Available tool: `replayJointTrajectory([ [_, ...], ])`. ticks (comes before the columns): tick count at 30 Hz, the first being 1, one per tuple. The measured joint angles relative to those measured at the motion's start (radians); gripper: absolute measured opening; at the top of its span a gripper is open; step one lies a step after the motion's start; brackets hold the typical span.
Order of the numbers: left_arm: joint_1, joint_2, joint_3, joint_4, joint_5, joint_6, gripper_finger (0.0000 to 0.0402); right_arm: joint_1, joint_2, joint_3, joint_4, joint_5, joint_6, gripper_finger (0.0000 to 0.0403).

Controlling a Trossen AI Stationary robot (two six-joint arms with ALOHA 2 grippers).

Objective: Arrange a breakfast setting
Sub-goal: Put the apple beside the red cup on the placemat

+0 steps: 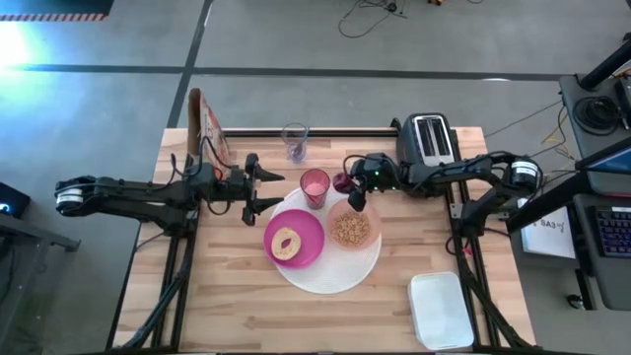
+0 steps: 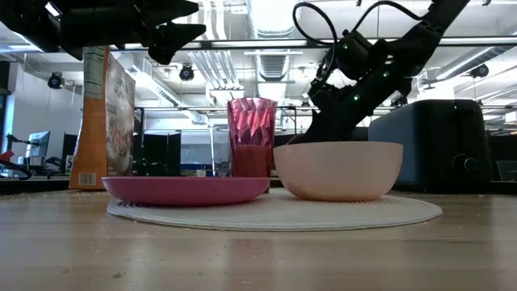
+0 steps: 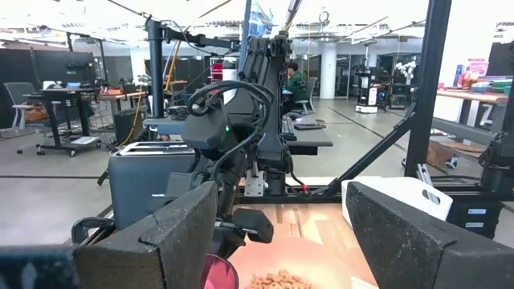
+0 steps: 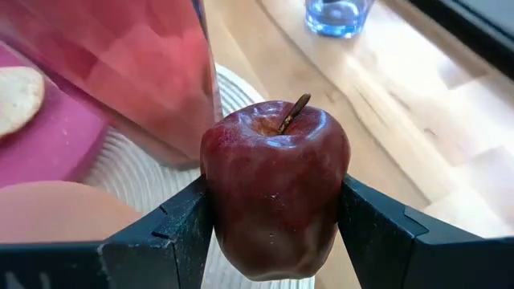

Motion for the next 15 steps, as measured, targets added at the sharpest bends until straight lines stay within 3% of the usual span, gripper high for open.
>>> replayJointTrajectory([
  [7, 0.000, 0.000, 0.000, 0.000, 0.000, 0.000, 0.0261, 0.003, 0.000, 0.000, -0.001, -0.073, 0.025, 0.0217],
  [15, 0.000, 0.000, 0.000, 0.000, 0.000, 0.000, 0.0261, 0.003, 0.000, -0.001, -0.069, -0.076, 0.023, 0.0217],
])
